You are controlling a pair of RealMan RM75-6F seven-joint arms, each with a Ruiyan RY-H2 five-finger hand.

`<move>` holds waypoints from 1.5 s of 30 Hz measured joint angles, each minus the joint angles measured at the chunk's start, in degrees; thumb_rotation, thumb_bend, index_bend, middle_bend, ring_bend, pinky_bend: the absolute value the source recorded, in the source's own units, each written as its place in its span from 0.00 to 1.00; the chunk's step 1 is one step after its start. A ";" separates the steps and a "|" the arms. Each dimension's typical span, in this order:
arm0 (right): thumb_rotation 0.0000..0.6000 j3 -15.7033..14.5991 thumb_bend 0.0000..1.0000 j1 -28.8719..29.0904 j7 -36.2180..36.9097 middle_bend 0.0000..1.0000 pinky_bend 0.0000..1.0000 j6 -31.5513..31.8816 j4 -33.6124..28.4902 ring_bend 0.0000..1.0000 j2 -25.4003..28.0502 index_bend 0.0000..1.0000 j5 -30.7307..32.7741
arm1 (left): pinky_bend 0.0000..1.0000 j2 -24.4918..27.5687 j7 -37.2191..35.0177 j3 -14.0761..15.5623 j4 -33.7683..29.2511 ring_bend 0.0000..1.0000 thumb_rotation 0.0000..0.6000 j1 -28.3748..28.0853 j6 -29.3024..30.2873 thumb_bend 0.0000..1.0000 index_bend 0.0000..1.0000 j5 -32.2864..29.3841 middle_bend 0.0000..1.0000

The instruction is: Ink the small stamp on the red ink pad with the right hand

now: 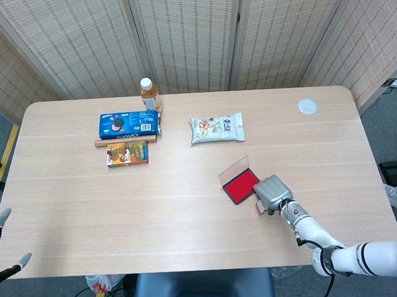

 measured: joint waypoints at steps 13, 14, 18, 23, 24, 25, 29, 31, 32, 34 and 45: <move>1.00 -0.22 0.26 0.31 -0.71 0.97 0.77 -1.32 3.31 0.80 -2.31 0.85 2.01 | 0.27 0.00 -0.60 0.02 0.36 0.00 1.00 0.04 -0.08 0.10 0.06 0.60 0.00; 1.00 -0.26 0.26 0.35 -0.84 0.97 0.77 -1.37 3.54 0.80 -2.49 0.85 2.15 | 0.27 0.01 -0.58 0.02 0.38 0.00 1.00 0.04 -0.09 0.10 0.06 0.63 0.00; 1.00 -0.29 0.26 0.55 -1.14 0.96 0.77 -1.52 4.14 0.80 -3.07 0.82 2.70 | 0.27 0.03 -0.63 -0.05 0.40 0.00 1.00 0.03 -0.22 0.10 0.06 0.50 0.00; 1.00 -0.36 0.25 0.77 -1.30 0.95 0.77 -1.89 4.09 0.79 -3.03 0.67 3.44 | 0.27 -0.09 -0.29 -0.14 0.47 0.00 1.00 -0.03 -0.43 0.10 0.06 0.36 0.00; 1.00 -0.40 0.24 0.86 -1.41 0.94 0.77 -1.94 4.05 0.79 -2.99 0.62 3.67 | 0.27 -0.12 -0.18 -0.14 0.51 0.00 1.00 -0.06 -0.51 0.10 0.06 0.39 0.00; 1.00 -0.45 0.24 0.96 -1.56 0.94 0.77 -1.95 3.93 0.78 -2.92 0.57 3.91 | 0.27 -0.14 -0.12 -0.17 0.56 0.00 1.00 -0.08 -0.53 0.10 0.06 0.37 0.00; 1.00 -0.49 0.22 1.14 -1.68 0.92 0.77 -1.82 3.29 0.77 -2.56 0.42 4.42 | 0.27 -0.16 -0.22 -0.31 0.61 0.00 1.00 -0.15 -0.64 0.10 0.06 0.20 0.00; 1.00 -0.50 0.22 1.25 -1.82 0.92 0.77 -1.52 2.89 0.77 -2.33 0.37 4.69 | 0.27 -0.20 -0.21 -0.41 0.73 0.00 1.00 -0.20 -0.65 0.10 0.06 0.17 0.00; 1.00 -0.51 0.22 1.29 -1.89 0.92 0.77 -1.42 2.73 0.77 -2.24 0.35 4.79 | 0.27 -0.24 -0.17 -0.44 0.80 0.00 1.00 -0.25 -0.68 0.10 0.06 0.18 0.00; 1.00 -0.57 0.21 1.38 -2.09 0.92 0.77 -1.17 2.40 0.77 -2.04 0.31 5.07 | 0.27 -0.30 -0.14 -0.48 0.90 0.00 1.00 -0.36 -0.86 0.10 0.06 0.19 0.01; 1.00 -0.88 0.16 1.77 -2.52 0.90 0.77 -0.87 1.34 0.76 -1.31 0.14 6.05 | 0.27 -0.36 -0.12 -0.57 0.93 0.00 1.00 -0.46 -1.07 0.10 0.06 0.03 0.01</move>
